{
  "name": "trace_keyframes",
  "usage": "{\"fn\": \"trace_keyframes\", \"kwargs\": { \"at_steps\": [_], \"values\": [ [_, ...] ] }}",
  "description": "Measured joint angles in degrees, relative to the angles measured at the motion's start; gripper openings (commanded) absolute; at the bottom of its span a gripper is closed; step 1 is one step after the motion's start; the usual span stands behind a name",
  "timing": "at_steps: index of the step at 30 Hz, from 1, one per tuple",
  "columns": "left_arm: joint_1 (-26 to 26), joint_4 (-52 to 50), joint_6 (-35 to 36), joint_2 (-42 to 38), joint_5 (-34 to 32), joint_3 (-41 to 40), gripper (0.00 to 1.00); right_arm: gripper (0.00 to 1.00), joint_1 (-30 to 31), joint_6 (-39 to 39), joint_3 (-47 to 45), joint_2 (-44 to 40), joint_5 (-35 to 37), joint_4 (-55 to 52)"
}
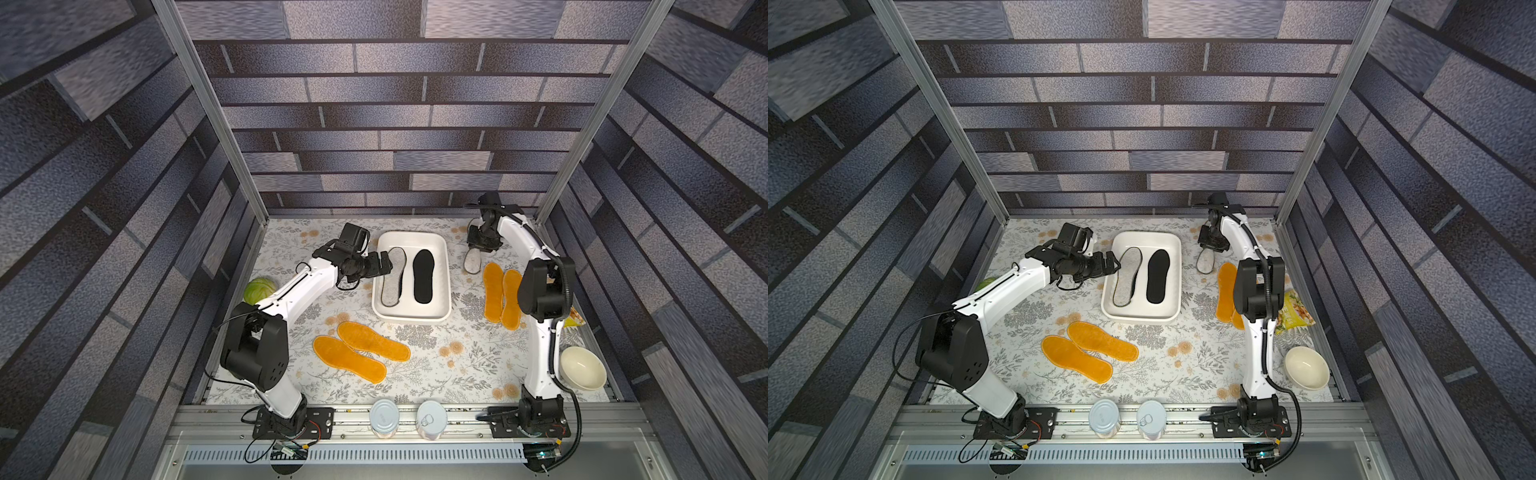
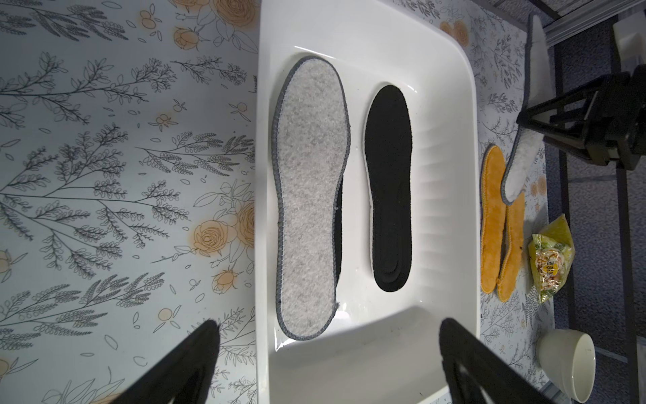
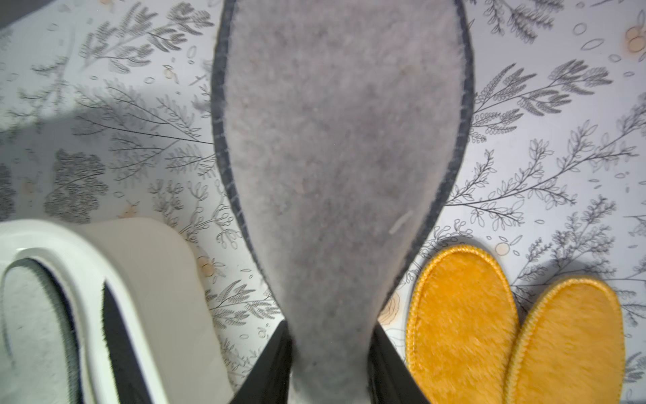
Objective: Put the insoles into the storage box
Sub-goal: Pick up the insole from the center of the board, then place the insole in the storage box.
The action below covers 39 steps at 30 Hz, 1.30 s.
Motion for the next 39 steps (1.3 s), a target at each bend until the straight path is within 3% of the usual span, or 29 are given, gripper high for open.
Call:
{"fn": "trace_keyframes", "kwargs": {
  "at_steps": [9, 19, 29, 39],
  "values": [
    [0.37, 0.22, 0.0, 0.0, 0.37, -0.02, 1.0, 0.36, 2.49, -0.87, -4.26, -12.68, -2.08, 0.04],
    [0.81, 1.2, -0.02, -0.31, 0.33, -0.52, 1.0, 0.36, 16.9, 1.03, -10.88, -22.77, -1.22, 1.66],
    [1.18, 1.27, -0.48, -3.78, 0.26, -3.69, 1.0, 0.37, 24.02, 7.02, -14.25, -20.06, 2.75, 2.86],
    [1.25, 1.49, -0.83, -4.96, 0.04, -4.68, 1.0, 0.38, 26.03, 12.37, -15.21, -12.11, 4.28, 3.76]
  ]
}}
